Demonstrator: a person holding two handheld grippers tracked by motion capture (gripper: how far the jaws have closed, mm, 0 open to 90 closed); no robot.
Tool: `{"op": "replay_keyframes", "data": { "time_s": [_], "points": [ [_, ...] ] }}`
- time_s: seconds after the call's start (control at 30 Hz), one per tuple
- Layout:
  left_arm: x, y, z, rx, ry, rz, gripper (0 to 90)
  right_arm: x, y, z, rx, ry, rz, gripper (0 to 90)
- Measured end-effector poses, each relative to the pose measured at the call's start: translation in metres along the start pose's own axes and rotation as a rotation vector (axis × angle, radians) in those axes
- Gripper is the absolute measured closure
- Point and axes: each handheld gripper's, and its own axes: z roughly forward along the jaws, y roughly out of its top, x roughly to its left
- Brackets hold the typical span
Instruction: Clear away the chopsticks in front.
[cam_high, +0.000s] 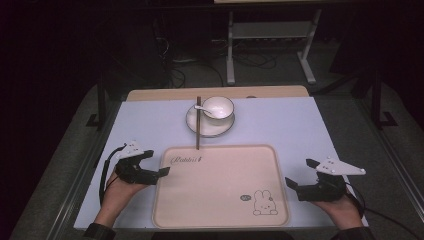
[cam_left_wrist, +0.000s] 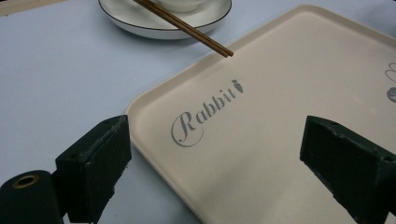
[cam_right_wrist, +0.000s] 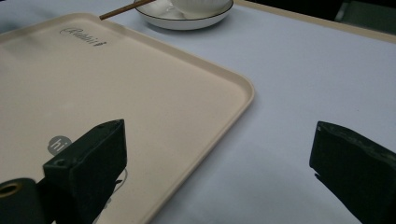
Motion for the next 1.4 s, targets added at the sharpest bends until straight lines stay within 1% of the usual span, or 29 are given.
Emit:
{"op": "replay_keyframes", "data": {
  "time_s": [0.17, 0.3, 0.4, 0.63, 0.8, 0.87, 1.23, 1.4],
  "points": [
    [0.004, 0.004, 0.001, -0.011, -0.003, -0.017, 8.4, 0.000, 0.000, 0.000, -0.002, -0.001, 0.003, 3.4],
    [0.006, 0.010, 0.005, -0.007, -0.001, -0.016, 8.4, 0.000, 0.000, 0.000, -0.001, 0.001, 0.002, 3.4],
    [0.006, 0.014, 0.009, -0.003, -0.009, -0.029, 8.4, 0.000, 0.000, 0.001, 0.000, 0.003, 0.000, 3.4],
    [0.007, 0.026, 0.021, 0.003, -0.012, -0.020, 8.5, 0.000, 0.000, 0.000, 0.000, 0.005, -0.002, 3.4],
    [0.010, 0.036, 0.031, 0.008, -0.016, -0.021, 9.1, 0.000, 0.000, 0.001, 0.000, 0.008, 0.000, 3.4],
    [0.011, 0.041, 0.036, 0.007, -0.020, -0.019, 12.5, 0.000, 0.000, 0.001, 0.000, 0.009, 0.000, 3.4],
    [0.020, 0.070, 0.069, 0.018, -0.013, -0.031, 14.0, 0.000, -0.001, 0.000, 0.000, 0.009, 0.005, 3.4],
    [0.027, 0.082, 0.088, 0.041, -0.004, -0.044, 14.0, -0.001, -0.001, -0.001, -0.002, 0.009, 0.007, 3.4]
  ]
}}
